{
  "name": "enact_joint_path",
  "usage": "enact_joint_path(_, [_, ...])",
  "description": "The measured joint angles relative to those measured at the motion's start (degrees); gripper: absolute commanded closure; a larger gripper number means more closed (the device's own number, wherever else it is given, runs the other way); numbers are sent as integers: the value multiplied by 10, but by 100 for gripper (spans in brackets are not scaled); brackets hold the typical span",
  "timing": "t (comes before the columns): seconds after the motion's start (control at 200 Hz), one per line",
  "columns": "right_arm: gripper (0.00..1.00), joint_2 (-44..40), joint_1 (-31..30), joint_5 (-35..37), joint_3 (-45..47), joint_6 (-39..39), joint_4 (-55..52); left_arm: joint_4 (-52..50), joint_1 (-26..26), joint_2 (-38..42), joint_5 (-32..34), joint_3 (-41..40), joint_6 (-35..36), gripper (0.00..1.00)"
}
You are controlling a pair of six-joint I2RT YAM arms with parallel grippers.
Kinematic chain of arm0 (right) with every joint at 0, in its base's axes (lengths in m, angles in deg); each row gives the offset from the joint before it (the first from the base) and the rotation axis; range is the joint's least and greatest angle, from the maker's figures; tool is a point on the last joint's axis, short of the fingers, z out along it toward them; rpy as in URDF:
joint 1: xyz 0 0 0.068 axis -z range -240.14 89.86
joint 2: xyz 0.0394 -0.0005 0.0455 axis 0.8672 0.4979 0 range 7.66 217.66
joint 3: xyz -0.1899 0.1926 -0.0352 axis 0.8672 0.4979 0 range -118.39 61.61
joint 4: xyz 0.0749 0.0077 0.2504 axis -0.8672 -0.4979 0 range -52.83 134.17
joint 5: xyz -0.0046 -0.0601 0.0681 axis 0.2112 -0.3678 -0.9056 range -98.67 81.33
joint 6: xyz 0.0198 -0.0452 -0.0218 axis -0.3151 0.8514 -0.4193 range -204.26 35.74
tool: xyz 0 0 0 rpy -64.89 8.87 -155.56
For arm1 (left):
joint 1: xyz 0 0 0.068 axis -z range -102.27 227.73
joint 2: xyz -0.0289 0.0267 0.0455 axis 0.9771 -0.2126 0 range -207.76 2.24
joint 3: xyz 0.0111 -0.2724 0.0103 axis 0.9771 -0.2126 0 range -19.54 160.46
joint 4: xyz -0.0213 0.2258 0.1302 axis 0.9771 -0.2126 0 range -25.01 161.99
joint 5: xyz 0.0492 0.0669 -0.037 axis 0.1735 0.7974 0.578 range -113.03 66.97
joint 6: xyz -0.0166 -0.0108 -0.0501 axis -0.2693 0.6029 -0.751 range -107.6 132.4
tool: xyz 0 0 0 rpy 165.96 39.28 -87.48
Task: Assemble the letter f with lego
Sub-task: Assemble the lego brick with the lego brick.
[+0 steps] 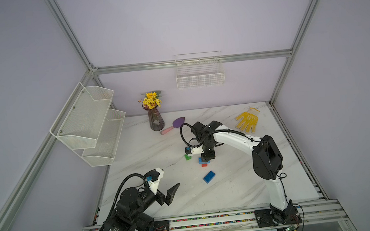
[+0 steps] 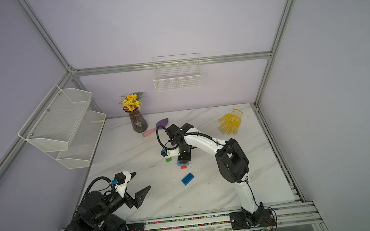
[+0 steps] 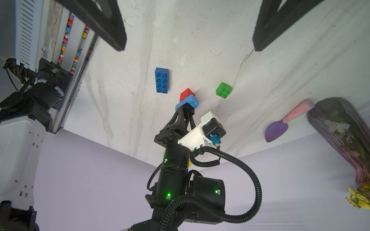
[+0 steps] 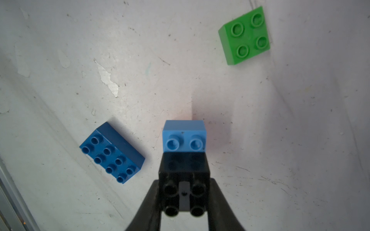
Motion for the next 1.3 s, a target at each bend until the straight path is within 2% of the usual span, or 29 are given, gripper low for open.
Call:
enact_joint_path(0.235, [100, -7, 0, 0, 9, -2, 8, 0, 0, 0, 0, 0, 0, 0])
enact_joint_path(0.735, [71, -7, 0, -8, 6, -48, 8, 0, 0, 0, 0, 0, 0, 0])
enact_joint_path(0.77, [63, -7, 0, -8, 5, -50, 8, 0, 0, 0, 0, 0, 0, 0])
enact_joint_path(0.85, [61, -7, 0, -11, 5, -56, 8, 0, 0, 0, 0, 0, 0, 0])
enact_joint_path(0.87, [56, -7, 0, -12, 5, -57, 8, 0, 0, 0, 0, 0, 0, 0])
enact_joint_path(0.92, [54, -7, -1, -14, 5, -61, 8, 0, 0, 0, 0, 0, 0, 0])
enact_joint_path(0.945, [49, -7, -1, -16, 6, -62, 8, 0, 0, 0, 0, 0, 0, 0])
enact_joint_path(1.04, [48, -7, -3, -18, 6, -67, 8, 0, 0, 0, 0, 0, 0, 0])
enact_joint_path(1.08, [43, -7, -3, -19, 6, -70, 8, 0, 0, 0, 0, 0, 0, 0])
enact_joint_path(1.3, [42, -7, -3, -23, 4, -78, 7, 0, 0, 0, 0, 0, 0, 0])
